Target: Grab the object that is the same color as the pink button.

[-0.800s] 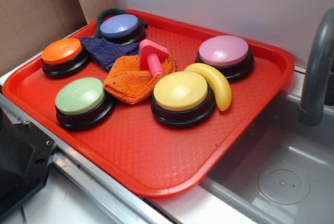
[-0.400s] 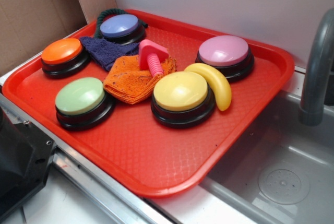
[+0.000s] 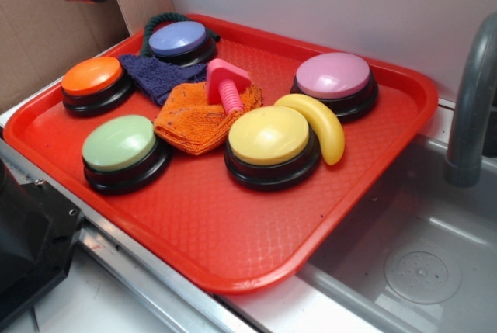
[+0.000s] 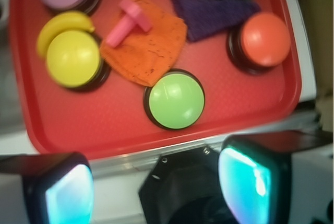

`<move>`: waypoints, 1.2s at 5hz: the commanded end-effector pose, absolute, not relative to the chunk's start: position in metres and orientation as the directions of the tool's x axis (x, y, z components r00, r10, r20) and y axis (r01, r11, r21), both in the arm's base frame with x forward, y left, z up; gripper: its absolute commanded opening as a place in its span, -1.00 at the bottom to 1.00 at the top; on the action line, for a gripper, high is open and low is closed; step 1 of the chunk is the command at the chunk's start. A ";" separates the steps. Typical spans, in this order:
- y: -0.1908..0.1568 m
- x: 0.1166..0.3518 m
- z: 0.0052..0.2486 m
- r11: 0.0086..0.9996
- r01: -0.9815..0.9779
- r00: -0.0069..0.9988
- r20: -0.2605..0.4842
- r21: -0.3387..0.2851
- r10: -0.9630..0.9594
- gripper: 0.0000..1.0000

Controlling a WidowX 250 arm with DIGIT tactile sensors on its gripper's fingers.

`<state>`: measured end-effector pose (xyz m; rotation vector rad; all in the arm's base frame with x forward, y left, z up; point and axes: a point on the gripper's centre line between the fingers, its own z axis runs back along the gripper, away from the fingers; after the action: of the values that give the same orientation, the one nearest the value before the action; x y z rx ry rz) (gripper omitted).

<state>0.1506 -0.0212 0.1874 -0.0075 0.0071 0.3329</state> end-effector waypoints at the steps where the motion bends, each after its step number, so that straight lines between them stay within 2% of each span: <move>1: -0.015 0.201 0.134 0.738 -0.673 0.736 0.063 -0.036 0.674 1.00; 3: -0.022 0.248 0.081 0.661 -0.745 0.649 0.135 -0.087 0.749 1.00; 4: -0.028 0.259 0.060 0.659 -0.748 0.646 0.142 -0.081 0.750 1.00; 5: -0.021 0.269 0.049 0.625 -0.778 0.607 0.182 -0.063 0.773 1.00; 6: -0.010 0.280 0.041 0.590 -0.803 0.567 0.198 -0.086 0.800 0.63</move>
<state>0.2681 -0.0194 0.0298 0.0444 -0.1852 0.9241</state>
